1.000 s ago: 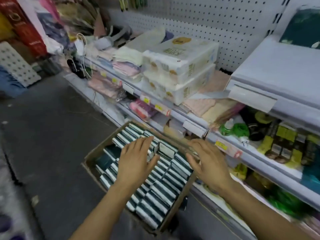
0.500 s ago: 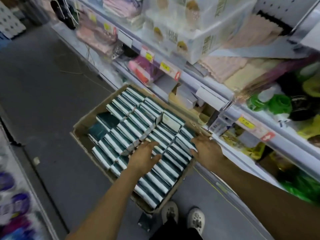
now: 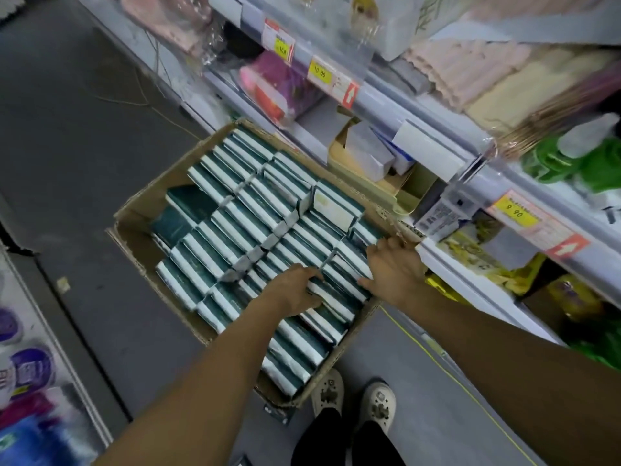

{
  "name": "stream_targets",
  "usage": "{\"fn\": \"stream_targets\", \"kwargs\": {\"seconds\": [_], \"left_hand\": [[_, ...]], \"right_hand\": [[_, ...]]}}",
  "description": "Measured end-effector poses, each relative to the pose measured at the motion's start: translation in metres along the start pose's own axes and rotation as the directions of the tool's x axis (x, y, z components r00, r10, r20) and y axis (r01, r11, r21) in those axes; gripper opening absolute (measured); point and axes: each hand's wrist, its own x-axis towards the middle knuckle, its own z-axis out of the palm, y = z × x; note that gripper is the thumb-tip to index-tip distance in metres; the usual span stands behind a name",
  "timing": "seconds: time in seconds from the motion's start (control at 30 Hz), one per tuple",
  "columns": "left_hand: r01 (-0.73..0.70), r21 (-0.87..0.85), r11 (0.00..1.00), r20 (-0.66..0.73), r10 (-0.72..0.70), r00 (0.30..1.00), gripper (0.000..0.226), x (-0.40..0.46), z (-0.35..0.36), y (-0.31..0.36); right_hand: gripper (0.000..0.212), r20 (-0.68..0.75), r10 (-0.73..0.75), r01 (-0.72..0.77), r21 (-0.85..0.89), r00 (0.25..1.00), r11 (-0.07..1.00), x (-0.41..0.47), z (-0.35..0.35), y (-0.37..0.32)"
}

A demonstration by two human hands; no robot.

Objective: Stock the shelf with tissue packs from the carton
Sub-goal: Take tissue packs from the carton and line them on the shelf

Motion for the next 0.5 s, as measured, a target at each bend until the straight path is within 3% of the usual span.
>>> {"fn": "stream_targets", "kwargs": {"seconds": [0.1,0.17,0.23,0.37,0.5], "left_hand": [[-0.035,0.105,0.994,-0.052,0.041,0.998,0.052,0.002,0.001,0.001],[-0.056,0.235,0.97,-0.098,0.081,0.992,0.053,-0.001,-0.004,0.001],[-0.045,0.208,0.977,-0.167,0.081,0.983,0.05,-0.009,-0.013,0.003],[-0.021,-0.262,0.965,-0.292,-0.058,0.955,0.035,-0.033,-0.032,0.011],[-0.076,-0.683,0.727,-0.336,-0.22,0.916,0.029,-0.071,-0.063,0.039]], "right_hand": [[0.046,0.005,0.025,-0.025,0.024,1.0,0.999,0.002,0.001,-0.002],[0.04,-0.014,0.059,-0.057,0.12,0.998,0.991,0.001,-0.003,0.0],[0.036,-0.056,0.104,-0.086,0.262,0.993,0.961,-0.004,-0.012,0.004],[0.038,-0.183,0.201,-0.102,0.444,0.962,0.89,-0.026,-0.04,0.016],[0.042,-0.358,0.222,0.003,0.531,0.907,0.847,-0.054,-0.078,0.031]]}}
